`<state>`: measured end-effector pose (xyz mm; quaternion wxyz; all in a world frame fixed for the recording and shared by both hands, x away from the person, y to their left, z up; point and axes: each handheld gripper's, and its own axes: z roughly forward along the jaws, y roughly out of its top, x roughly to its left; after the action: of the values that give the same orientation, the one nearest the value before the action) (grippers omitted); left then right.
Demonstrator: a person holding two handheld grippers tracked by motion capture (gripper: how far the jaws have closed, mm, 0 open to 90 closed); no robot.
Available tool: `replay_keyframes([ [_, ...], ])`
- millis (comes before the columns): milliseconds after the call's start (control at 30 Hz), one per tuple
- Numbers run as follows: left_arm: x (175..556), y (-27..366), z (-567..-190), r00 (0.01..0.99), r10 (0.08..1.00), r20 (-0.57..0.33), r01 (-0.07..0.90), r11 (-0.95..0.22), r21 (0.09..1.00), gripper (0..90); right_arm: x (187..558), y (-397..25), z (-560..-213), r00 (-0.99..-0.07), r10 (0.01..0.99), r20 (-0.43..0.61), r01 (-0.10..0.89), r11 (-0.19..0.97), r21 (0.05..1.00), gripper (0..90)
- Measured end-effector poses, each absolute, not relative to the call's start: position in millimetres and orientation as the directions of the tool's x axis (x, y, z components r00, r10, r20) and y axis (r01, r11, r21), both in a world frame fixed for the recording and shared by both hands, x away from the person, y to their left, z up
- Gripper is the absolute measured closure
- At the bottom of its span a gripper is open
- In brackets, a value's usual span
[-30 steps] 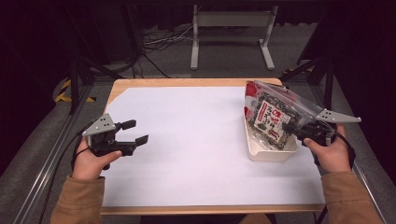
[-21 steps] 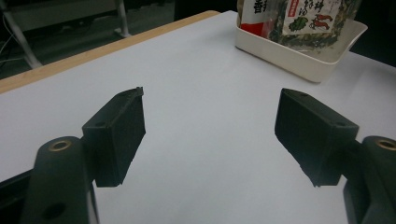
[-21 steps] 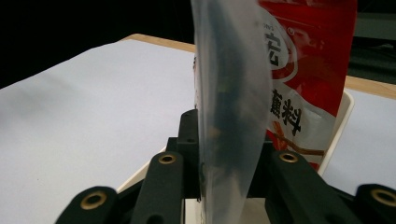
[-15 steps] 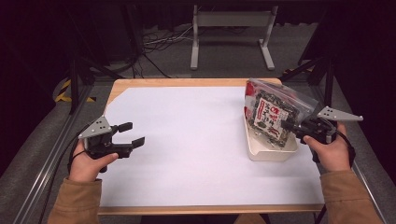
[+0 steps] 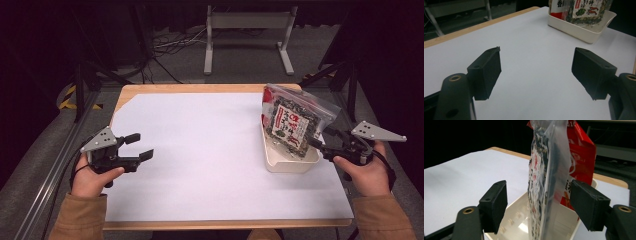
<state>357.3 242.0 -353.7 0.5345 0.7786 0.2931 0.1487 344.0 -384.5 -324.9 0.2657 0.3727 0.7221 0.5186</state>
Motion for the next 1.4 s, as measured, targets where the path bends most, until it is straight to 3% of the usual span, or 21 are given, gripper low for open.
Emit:
replay_keyframes([
  [400, 358, 241, -354, 0.791, 0.607, -0.082, 0.293, -0.257, 0.921, 23.9, 313, -385, -309, -0.576, 0.817, -0.029, 0.270, 0.224, 0.936, 30.2],
  [700, 356, 238, -354, 0.795, 0.602, -0.077, 0.291, -0.267, 0.919, 23.9, 299, -354, -300, -0.659, 0.752, -0.020, 0.266, 0.257, 0.929, 32.5],
  [1400, 348, 243, -359, 0.809, 0.579, -0.104, 0.309, -0.267, 0.913, 23.2, 323, -276, -313, -0.761, 0.649, 0.005, 0.201, 0.228, 0.953, 24.1],
])
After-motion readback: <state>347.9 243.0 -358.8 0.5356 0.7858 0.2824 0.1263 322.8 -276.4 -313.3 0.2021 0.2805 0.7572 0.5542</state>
